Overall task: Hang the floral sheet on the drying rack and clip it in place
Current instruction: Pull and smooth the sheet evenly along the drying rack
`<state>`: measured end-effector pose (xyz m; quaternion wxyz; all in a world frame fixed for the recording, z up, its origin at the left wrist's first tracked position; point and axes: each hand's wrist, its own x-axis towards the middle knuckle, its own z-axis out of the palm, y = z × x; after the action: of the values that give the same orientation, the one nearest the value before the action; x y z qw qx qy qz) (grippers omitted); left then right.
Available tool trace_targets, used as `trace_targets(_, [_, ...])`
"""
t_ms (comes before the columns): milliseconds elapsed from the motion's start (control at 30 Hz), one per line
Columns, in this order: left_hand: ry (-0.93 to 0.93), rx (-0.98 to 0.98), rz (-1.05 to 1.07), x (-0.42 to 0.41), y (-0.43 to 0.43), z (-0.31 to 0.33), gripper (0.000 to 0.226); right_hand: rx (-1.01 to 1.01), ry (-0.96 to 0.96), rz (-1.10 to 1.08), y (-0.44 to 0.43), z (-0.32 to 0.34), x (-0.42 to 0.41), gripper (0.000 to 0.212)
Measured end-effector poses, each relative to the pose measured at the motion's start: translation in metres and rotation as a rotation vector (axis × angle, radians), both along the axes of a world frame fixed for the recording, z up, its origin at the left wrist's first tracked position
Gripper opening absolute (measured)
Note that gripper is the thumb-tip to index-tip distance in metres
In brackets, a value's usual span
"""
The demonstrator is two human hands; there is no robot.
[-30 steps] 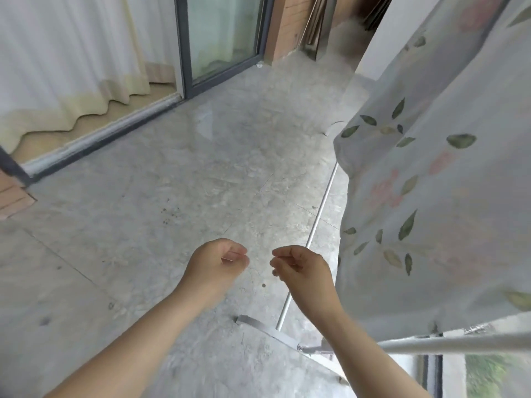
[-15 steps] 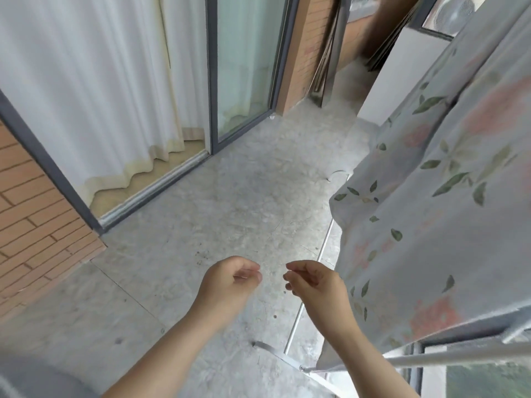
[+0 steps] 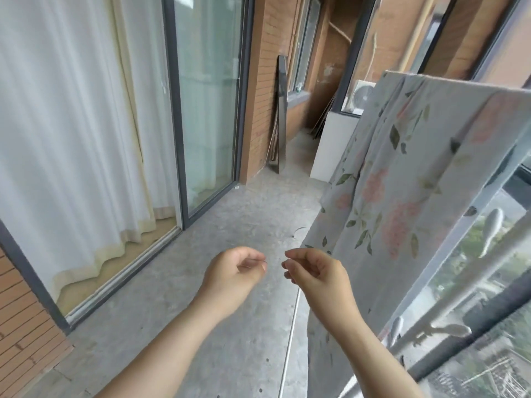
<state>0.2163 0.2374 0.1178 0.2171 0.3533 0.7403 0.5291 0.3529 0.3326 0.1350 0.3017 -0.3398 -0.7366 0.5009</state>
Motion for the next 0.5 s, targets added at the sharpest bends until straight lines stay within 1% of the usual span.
trace_targets(133, [0.044, 0.105, -0.059, 0.032, 0.019, 0.044, 0.010, 0.115, 0.092, -0.023, 0.010, 0.051, 0.039, 0.012])
trace_targets(267, [0.074, 0.189, -0.142, 0.063, 0.040, 0.081, 0.010, 0.214, 0.228, -0.079, 0.022, 0.097, 0.083, 0.012])
trace_targets(500, [0.134, 0.275, -0.225, 0.117, 0.075, 0.125, 0.009, 0.340, 0.365, -0.098, 0.038, 0.146, 0.156, 0.010])
